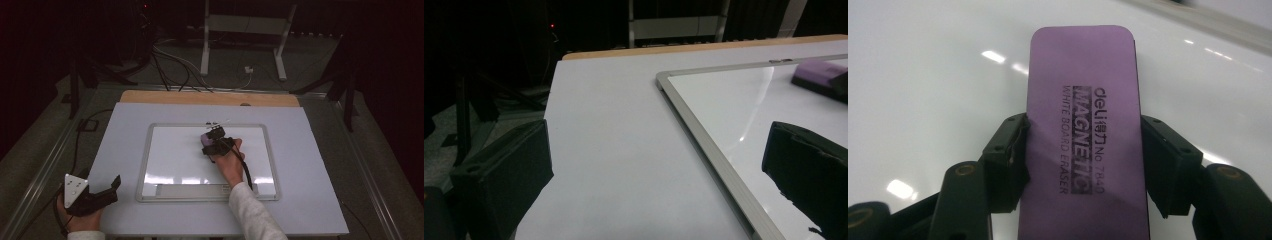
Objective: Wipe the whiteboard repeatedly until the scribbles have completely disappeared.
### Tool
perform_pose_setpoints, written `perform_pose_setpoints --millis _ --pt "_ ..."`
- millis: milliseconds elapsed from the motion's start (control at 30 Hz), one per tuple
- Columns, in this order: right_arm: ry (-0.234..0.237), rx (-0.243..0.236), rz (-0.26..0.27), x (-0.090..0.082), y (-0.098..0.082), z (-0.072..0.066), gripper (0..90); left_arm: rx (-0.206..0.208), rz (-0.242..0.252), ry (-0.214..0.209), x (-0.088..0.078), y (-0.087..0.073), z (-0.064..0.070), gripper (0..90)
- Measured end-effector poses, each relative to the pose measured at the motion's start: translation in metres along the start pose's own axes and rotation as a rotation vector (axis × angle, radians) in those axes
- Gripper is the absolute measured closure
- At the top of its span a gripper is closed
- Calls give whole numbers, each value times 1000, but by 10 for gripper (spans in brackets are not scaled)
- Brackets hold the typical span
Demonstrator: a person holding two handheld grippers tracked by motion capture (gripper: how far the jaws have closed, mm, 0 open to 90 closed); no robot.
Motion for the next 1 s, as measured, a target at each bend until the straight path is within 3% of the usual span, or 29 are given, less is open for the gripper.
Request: perform_pose_setpoints --millis 67,167,400,567,667,833,900,1000 --pt "-20 35 0 -1 -2 15 413 2 -2 0 0 0 0 5" --pt "-25 64 1 -2 -5 27 413 0 -5 1 0 -1 0 5" --pt "-34 93 -2 -3 -9 42 413 -4 -5 3 1 -1 -1 5" --pt "-36 96 -7 -4 -11 44 412 -5 -5 3 1 -1 -1 5" --pt "-25 72 -16 -4 -8 37 412 -5 -7 3 1 -1 -1 5" --pt "-10 9 -29 -1 -1 11 412 0 -8 2 2 -1 0 5" --pt "-1 -38 -33 -1 0 -2 412 0 -9 0 2 -1 0 5" --pt "53 -132 -31 -1 -1 -20 413 -4 -7 2 2 -1 -1 5"
Point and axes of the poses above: each handheld gripper's, and its own axes: x roughly forward along the jaws, y roughly out of its top, z roughly to its right, the point moved 9 cm from there along x, roughly forward along the jaws, and after that the axes turned 12 degrees about -z, right-handed, at the moved point
